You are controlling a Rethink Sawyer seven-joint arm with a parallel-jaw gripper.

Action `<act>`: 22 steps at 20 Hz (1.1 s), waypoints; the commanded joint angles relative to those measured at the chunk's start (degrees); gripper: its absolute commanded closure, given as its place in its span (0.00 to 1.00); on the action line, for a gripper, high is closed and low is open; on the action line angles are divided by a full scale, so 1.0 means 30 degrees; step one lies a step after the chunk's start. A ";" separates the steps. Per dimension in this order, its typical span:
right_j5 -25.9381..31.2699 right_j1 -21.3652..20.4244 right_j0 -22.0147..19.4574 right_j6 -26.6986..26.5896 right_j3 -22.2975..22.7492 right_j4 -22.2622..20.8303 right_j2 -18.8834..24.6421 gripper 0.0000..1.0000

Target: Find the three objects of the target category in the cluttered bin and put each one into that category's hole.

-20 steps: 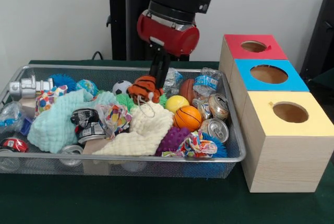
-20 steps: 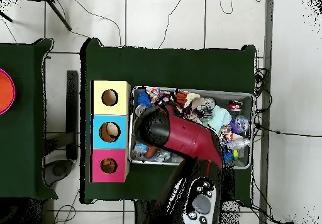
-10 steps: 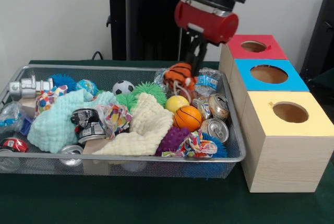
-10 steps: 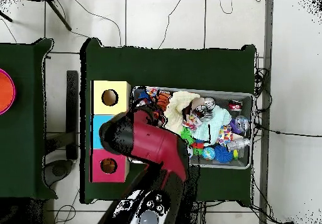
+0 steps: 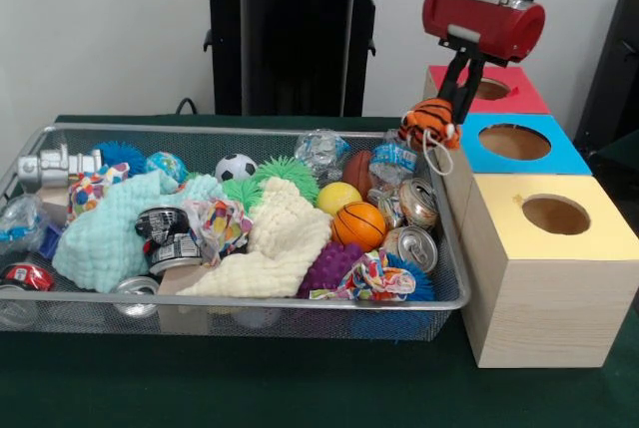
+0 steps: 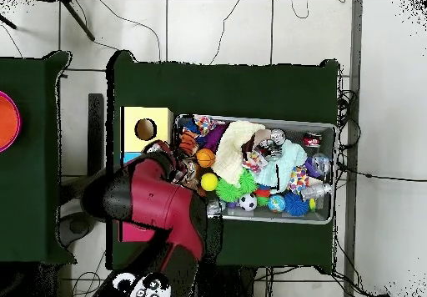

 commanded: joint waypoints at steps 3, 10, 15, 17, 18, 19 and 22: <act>-0.2768 0.0109 -0.0211 0.5419 0.3898 0.1048 0.0886 1.00; -0.5230 0.0788 0.0809 0.5903 0.4724 0.1630 0.0687 1.00; -0.5903 0.1769 0.2354 0.6307 0.4872 0.3041 -0.0103 1.00; -0.5553 0.2143 0.3009 0.6341 0.4761 0.3795 -0.0556 1.00; -0.5577 0.2263 0.3176 0.6353 0.4789 0.4122 -0.0578 1.00; -0.5558 0.2371 0.3409 0.6348 0.4802 0.4442 -0.0664 1.00; -0.5784 0.2545 0.3918 0.6373 0.5012 0.5201 -0.0700 1.00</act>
